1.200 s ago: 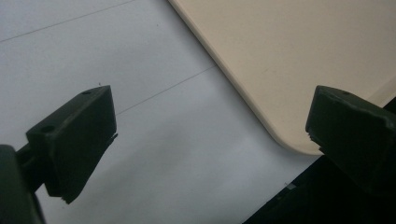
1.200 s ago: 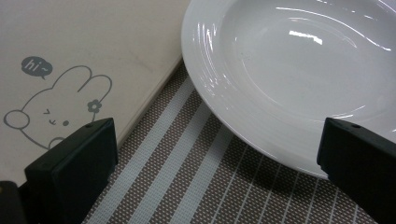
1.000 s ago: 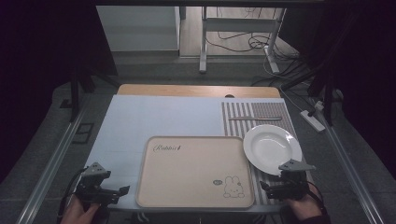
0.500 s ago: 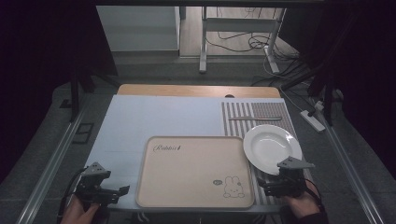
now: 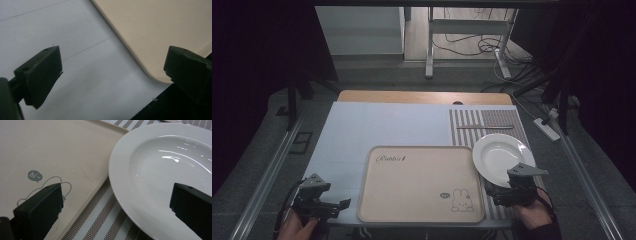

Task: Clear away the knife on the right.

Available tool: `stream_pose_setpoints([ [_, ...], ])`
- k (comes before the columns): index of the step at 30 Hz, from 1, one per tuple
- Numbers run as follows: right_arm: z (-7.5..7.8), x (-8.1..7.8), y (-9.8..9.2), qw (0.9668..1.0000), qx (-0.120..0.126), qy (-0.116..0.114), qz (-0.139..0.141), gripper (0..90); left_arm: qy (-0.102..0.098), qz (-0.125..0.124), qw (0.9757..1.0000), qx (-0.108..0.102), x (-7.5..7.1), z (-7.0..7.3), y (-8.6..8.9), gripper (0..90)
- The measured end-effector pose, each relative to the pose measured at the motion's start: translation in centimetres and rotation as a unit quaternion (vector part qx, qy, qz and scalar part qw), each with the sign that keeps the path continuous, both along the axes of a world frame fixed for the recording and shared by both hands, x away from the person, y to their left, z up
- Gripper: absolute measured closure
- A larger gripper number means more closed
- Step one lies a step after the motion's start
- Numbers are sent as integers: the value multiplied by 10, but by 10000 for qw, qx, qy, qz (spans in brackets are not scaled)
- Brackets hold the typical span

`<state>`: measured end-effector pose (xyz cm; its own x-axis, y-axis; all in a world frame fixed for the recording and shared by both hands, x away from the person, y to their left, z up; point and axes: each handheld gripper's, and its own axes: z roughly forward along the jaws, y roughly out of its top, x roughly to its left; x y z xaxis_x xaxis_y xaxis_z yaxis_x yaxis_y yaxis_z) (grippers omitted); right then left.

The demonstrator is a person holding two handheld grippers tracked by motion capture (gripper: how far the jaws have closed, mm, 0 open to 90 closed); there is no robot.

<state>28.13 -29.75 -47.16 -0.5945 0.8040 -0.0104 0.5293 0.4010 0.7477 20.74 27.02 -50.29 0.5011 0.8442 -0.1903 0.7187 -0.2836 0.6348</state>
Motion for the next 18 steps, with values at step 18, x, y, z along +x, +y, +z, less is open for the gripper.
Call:
stream_pose_setpoints([
  [18,-1,34,15,9997,-135,165,98,0,2,-8,10000,20,0,0,0,28],
])
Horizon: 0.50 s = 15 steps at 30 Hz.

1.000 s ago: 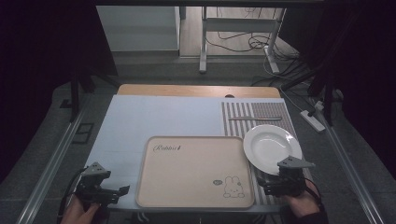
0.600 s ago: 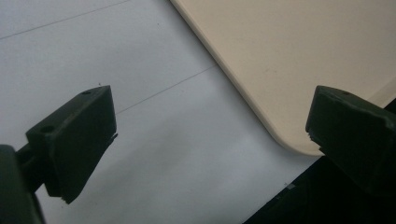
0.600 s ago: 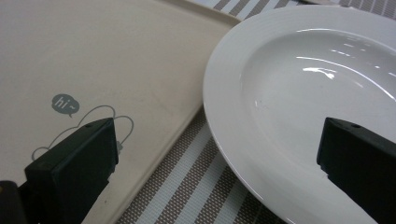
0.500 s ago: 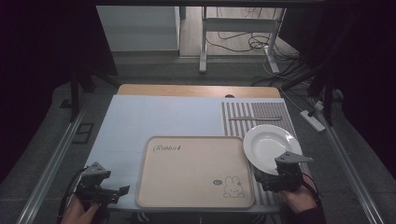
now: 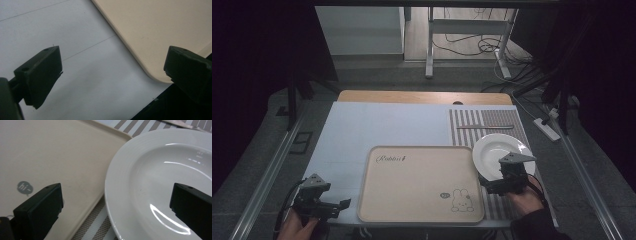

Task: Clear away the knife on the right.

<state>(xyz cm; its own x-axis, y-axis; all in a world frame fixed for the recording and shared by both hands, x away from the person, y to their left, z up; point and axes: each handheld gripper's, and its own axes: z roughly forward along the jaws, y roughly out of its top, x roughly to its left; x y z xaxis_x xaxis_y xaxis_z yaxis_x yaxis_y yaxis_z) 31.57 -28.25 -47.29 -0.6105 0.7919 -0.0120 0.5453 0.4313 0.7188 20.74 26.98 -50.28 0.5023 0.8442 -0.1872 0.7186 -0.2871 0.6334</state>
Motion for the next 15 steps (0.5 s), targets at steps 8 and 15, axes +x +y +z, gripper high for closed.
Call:
stream_pose_setpoints([
  [8,-1,17,2,9999,-12,117,-59,0,-1,-5,10000,15,0,0,0,28],
  [15,-3,35,9,9997,-86,214,-102,0,-4,-5,10000,26,0,0,0,28],
])
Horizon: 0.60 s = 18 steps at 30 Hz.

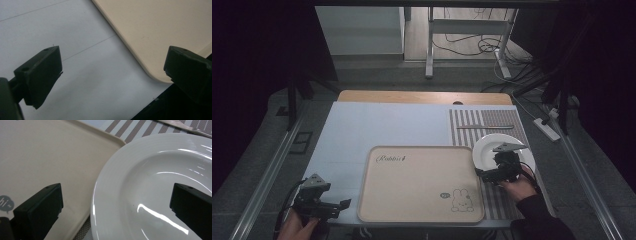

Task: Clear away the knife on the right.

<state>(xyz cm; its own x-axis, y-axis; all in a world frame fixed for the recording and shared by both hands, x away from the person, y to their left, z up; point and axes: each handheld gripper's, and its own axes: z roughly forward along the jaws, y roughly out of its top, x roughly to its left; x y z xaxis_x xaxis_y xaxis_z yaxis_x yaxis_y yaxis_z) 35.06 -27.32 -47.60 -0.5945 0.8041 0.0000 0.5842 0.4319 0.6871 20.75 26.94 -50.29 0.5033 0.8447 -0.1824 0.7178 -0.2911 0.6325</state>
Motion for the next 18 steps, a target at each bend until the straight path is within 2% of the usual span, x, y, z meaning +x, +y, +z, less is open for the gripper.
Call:
stream_pose_setpoints([
  [3,0,5,1,10000,36,57,-7,0,-4,-7,10000,20,0,0,0,28],
  [7,0,13,2,9999,-54,81,82,0,-7,-10,10000,29,0,0,0,28],
  [10,-1,20,3,9999,2,106,81,0,-6,-9,10000,42,0,0,0,28],
  [18,-1,40,12,9998,-102,87,135,0,-7,-7,10000,48,0,0,-1,28],
])
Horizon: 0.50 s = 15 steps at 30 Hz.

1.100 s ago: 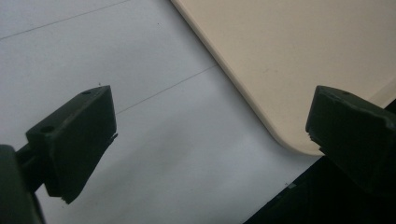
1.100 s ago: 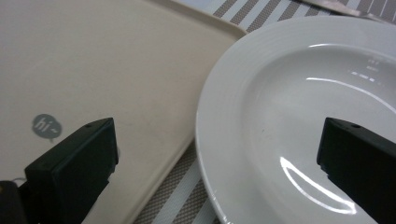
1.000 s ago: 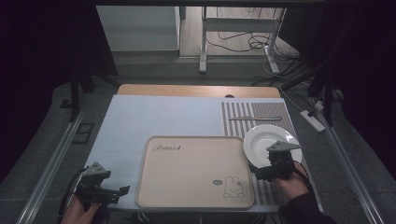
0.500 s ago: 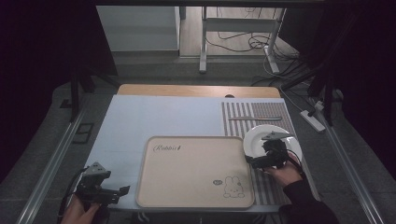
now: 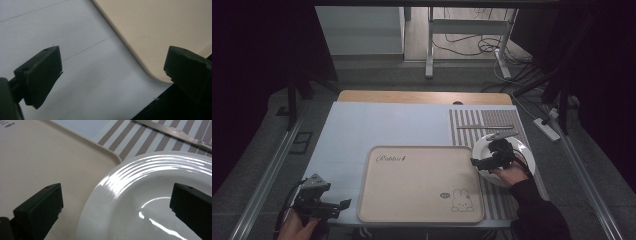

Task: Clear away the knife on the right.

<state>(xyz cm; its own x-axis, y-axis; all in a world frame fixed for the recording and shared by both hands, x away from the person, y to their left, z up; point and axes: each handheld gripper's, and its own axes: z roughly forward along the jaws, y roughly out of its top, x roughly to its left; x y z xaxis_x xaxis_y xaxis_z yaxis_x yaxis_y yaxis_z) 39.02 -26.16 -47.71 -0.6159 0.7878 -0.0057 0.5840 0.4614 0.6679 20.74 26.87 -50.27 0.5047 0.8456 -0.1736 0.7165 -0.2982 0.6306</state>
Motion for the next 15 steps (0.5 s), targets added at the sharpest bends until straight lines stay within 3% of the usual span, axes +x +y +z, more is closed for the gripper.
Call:
stream_pose_setpoints([
  [15,-6,32,9,9999,-136,-3,-39,0,-1,-4,10000,-8,0,0,0,27],
])
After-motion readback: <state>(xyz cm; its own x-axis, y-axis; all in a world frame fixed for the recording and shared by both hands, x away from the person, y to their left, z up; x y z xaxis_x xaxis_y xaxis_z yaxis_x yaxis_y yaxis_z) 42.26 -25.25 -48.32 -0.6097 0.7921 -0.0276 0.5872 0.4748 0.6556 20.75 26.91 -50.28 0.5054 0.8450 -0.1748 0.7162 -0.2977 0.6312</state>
